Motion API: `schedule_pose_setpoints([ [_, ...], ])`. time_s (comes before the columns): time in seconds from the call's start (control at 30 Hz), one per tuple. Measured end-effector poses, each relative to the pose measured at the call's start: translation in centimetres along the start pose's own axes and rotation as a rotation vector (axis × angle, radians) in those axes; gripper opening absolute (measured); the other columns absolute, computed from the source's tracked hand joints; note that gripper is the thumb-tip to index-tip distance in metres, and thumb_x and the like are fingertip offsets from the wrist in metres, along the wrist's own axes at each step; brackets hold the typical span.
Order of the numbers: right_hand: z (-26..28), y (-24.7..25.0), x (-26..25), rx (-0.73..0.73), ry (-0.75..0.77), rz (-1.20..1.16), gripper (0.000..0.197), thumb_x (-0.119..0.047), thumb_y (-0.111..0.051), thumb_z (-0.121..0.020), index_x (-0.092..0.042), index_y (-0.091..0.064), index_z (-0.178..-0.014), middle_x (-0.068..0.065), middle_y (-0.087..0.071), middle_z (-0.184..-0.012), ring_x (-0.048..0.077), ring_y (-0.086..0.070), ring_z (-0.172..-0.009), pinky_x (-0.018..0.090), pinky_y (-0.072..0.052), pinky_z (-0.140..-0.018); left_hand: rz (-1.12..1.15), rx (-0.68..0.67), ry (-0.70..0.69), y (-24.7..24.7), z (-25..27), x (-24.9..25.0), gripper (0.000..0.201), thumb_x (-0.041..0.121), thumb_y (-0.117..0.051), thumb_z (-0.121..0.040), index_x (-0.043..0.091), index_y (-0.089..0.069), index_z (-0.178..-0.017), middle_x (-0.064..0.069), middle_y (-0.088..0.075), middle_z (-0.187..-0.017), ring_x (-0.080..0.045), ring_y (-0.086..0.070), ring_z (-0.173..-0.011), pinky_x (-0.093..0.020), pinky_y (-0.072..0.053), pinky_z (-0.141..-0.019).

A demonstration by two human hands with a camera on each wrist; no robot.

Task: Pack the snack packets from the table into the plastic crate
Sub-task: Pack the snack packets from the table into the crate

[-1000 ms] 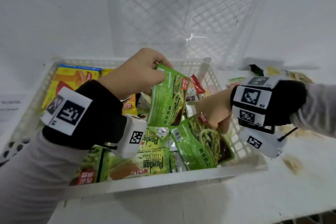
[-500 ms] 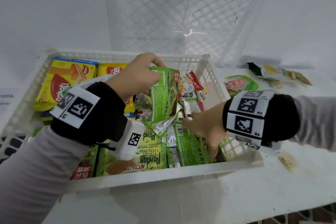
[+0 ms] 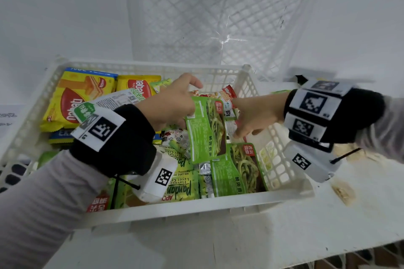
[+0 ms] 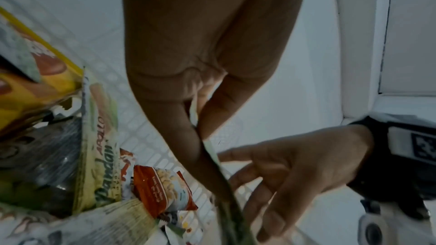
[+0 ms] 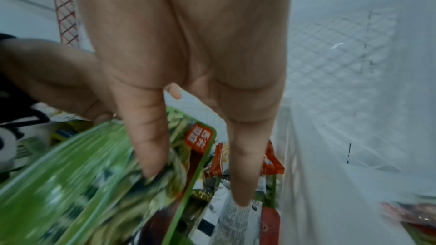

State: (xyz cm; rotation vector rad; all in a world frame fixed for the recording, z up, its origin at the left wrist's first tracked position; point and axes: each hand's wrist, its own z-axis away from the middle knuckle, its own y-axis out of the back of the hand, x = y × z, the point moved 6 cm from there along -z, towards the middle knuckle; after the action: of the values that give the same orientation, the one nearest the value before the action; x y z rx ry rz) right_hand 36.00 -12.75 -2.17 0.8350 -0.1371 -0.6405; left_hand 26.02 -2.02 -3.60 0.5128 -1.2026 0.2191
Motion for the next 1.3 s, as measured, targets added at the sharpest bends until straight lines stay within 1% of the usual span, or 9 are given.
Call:
schedule_pose_setpoints([
  [0.13, 0.3, 0.5, -0.8, 0.069, 0.098, 0.124, 0.097, -0.017, -0.07, -0.082, -0.021, -0.002, -0.15, 0.008, -0.033, -0.15, 0.026, -0.048, -0.126, 0.036, -0.042, -0.103, 0.057, -0.169, -0.028, -2.2, 0.6, 0.2, 0.051, -0.022, -0.041, -0.083, 0.016, -0.05, -0.117, -0.013, -0.057, -0.119, -0.03, -0.065, -0.09, -0.04, -0.059, -0.064],
  [0.23, 0.1, 0.3, -2.0, 0.137, 0.143, 0.373, 0.05, -0.019, -0.059, -0.091, -0.009, -0.04, -0.136, 0.006, -0.057, -0.119, 0.021, -0.056, -0.109, 0.027, -0.046, -0.092, -0.017, -0.251, -0.05, -2.9, 0.9, 0.2, 0.049, -0.019, -0.046, -0.084, 0.016, -0.05, -0.117, -0.005, -0.054, -0.124, -0.019, -0.066, -0.078, -0.037, -0.058, -0.066],
  [0.3, -0.5, -0.2, -1.7, 0.051, 0.113, 0.406, 0.037, -0.015, -0.05, -0.096, -0.006, -0.045, -0.132, 0.003, -0.058, -0.101, 0.018, -0.059, -0.091, 0.023, -0.048, -0.08, -0.235, -0.288, -0.098, -3.4, 1.2, 0.3, 0.042, -0.013, -0.052, -0.085, 0.019, -0.054, -0.111, 0.0, -0.05, -0.122, -0.008, -0.057, -0.059, -0.032, -0.054, -0.059],
  [0.4, -1.2, -1.8, -1.2, -0.129, 0.052, 0.432, 0.039, -0.01, -0.046, -0.097, -0.003, -0.037, -0.135, 0.002, -0.05, -0.077, 0.012, -0.052, -0.062, 0.018, -0.046, -0.056, -0.612, -0.323, -0.179, -4.9, 1.3, -0.1, 0.032, 0.001, -0.059, -0.086, 0.02, -0.058, -0.113, -0.003, -0.047, -0.13, -0.012, -0.06, -0.093, -0.029, -0.05, -0.079],
  [0.47, -1.4, -2.9, -1.3, -0.18, 0.054, 0.548, 0.039, -0.008, -0.049, -0.096, -0.003, -0.043, -0.134, 0.007, -0.06, -0.089, 0.016, -0.054, -0.067, 0.019, -0.043, -0.054, -0.756, -0.39, -0.184, -6.0, 1.4, -0.8, 0.032, 0.008, -0.063, -0.087, 0.019, -0.057, -0.117, -0.002, -0.048, -0.13, -0.016, -0.053, -0.11, -0.03, -0.045, -0.088],
  [0.57, -1.2, -3.8, -2.0, -0.166, 0.065, 0.619, 0.036, -0.012, -0.055, -0.092, -0.008, -0.055, -0.128, 0.01, -0.062, -0.121, 0.024, -0.061, -0.099, 0.025, -0.045, -0.069, -0.891, -0.442, -0.191, -6.8, 1.6, -1.4, 0.032, 0.008, -0.062, -0.087, 0.019, -0.058, -0.116, -0.002, -0.053, -0.123, -0.017, -0.054, -0.098, -0.03, -0.044, -0.083],
  [0.77, 1.5, -4.3, -3.4, -0.165, 0.052, 0.843, 0.048, -0.029, -0.055, -0.094, -0.007, -0.044, -0.134, 0.008, -0.055, -0.129, 0.023, -0.053, -0.118, 0.029, -0.043, -0.092, -1.111, -0.418, -0.307, -6.7, 2.0, -1.2, 0.047, -0.002, -0.048, -0.087, 0.024, -0.058, -0.125, -0.004, -0.039, -0.122, -0.023, -0.041, -0.118, -0.039, -0.04, -0.099],
  [0.93, 2.2, -7.6, -1.8, -0.42, 0.024, 0.885, 0.058, -0.029, -0.041, -0.1, -0.009, -0.018, -0.148, 0.01, -0.029, -0.151, 0.023, -0.035, -0.134, 0.029, -0.031, -0.102, -1.235, -0.716, -0.322, -8.1, 3.5, -2.5, 0.051, 0.01, -0.051, -0.093, 0.028, -0.044, -0.139, -0.006, -0.033, -0.143, -0.026, -0.029, -0.133, -0.045, -0.031, -0.109],
  [1.3, 2.6, -7.6, -2.2, -0.592, 0.085, 0.725, 0.079, -0.011, -0.05, -0.095, -0.025, 0.005, -0.151, 0.015, 0.003, -0.158, 0.03, -0.013, -0.144, 0.044, -0.028, -0.113, -1.35, -0.871, -0.214, -8.8, 4.4, -3.7, 0.067, -0.005, -0.041, -0.089, 0.03, -0.032, -0.146, -0.014, -0.03, -0.151, -0.036, -0.043, -0.128, -0.047, -0.043, -0.102],
])
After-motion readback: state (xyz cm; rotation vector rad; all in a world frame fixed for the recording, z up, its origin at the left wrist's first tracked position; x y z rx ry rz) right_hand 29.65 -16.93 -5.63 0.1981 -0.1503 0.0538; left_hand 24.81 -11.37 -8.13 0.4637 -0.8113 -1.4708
